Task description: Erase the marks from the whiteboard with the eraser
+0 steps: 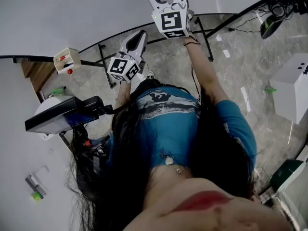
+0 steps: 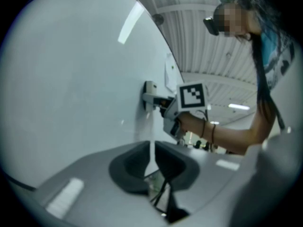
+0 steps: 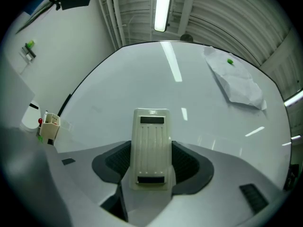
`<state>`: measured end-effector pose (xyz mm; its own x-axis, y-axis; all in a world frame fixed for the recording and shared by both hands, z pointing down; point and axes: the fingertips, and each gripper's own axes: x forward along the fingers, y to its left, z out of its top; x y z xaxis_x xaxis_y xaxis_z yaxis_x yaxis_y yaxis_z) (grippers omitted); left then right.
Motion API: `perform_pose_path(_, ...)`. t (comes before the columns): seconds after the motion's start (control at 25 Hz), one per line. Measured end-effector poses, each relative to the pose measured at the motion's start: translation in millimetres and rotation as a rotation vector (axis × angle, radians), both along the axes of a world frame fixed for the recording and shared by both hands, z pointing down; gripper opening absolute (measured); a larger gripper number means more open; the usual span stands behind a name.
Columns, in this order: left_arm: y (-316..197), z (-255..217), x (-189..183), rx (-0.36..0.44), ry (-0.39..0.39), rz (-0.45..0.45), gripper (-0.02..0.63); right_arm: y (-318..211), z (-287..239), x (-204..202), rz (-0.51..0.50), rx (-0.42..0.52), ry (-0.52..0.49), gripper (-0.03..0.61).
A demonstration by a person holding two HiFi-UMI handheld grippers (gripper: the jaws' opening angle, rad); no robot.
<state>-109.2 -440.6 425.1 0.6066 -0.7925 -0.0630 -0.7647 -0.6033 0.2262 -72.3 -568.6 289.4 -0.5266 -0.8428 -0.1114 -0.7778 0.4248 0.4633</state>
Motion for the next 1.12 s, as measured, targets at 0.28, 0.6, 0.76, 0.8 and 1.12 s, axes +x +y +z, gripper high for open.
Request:
perform_pose_path(0.28,-2,-2,4,0.003,0.000,0.012,0.018,-25,-53,79,0.084,0.054,-0.103,0.258)
perform_pose_path(0.6,0,-1,11,-0.001,-0.006,0.033,0.018,-61,-98,210,0.219,0.028,-0.324,0.258)
perform_pose_path(0.76,1,2,10,-0.005,-0.011,0.034,0.018,-69,-103,243,0.225,0.003,-0.417,0.258)
perform_pose_path(0.8,1,2,10,-0.006,-0.012,0.034,0.018,-69,-103,243,0.224,0.004,-0.420,0.258)
perform_pose_path(1.12,2,4,10,-0.009,-0.020,0.039,0.018,-71,-101,240,0.293,0.020,-0.442,0.258)
